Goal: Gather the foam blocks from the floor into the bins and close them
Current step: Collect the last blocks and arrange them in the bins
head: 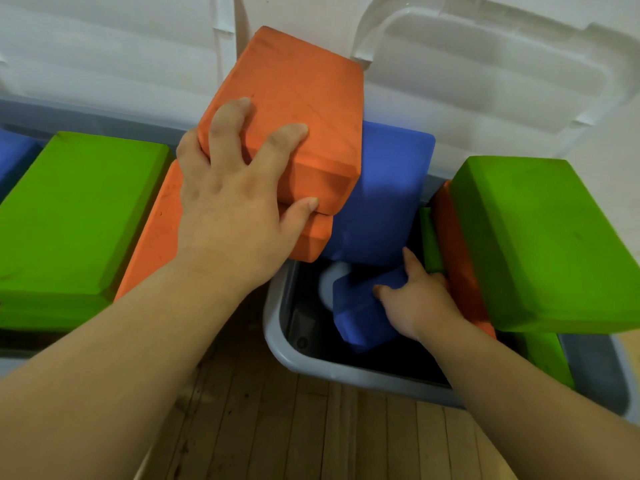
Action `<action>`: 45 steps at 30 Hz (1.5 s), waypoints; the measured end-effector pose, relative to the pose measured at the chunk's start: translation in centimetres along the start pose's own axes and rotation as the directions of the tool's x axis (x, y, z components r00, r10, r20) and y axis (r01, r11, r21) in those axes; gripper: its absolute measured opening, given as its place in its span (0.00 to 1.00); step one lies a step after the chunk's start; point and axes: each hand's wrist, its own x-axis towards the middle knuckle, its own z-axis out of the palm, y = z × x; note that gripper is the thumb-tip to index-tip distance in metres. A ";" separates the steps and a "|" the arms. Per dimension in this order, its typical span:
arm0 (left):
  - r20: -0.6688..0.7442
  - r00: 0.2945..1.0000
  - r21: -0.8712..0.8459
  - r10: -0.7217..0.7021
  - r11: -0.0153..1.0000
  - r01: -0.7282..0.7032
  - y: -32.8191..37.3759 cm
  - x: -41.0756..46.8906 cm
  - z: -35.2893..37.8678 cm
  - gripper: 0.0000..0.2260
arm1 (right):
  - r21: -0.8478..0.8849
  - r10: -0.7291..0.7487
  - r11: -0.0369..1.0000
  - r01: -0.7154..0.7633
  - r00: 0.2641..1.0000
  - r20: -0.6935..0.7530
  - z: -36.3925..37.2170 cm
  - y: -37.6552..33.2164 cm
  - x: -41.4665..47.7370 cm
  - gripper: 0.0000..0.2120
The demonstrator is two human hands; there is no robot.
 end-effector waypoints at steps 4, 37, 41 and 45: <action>-0.007 1.000 0.004 0.005 1.000 -0.005 0.0 0.0 0.2 0.33 | -0.225 -0.005 0.974 0.029 0.994 0.107 -1.2 -0.6 0.1 0.38; 0.008 1.000 0.001 -0.008 1.000 0.008 0.3 -0.1 -0.1 0.33 | -0.476 -0.155 0.859 0.189 0.982 0.109 -1.9 -1.1 0.7 0.43; 0.013 1.000 0.016 0.001 1.000 -0.001 0.0 0.0 0.0 0.33 | -0.491 -0.173 0.851 0.184 0.982 0.068 -1.9 -1.7 1.0 0.42; 0.020 1.000 0.012 0.001 1.000 -0.001 0.0 0.0 0.0 0.33 | -0.553 -0.117 0.822 0.133 0.991 0.064 -1.6 -1.7 0.9 0.40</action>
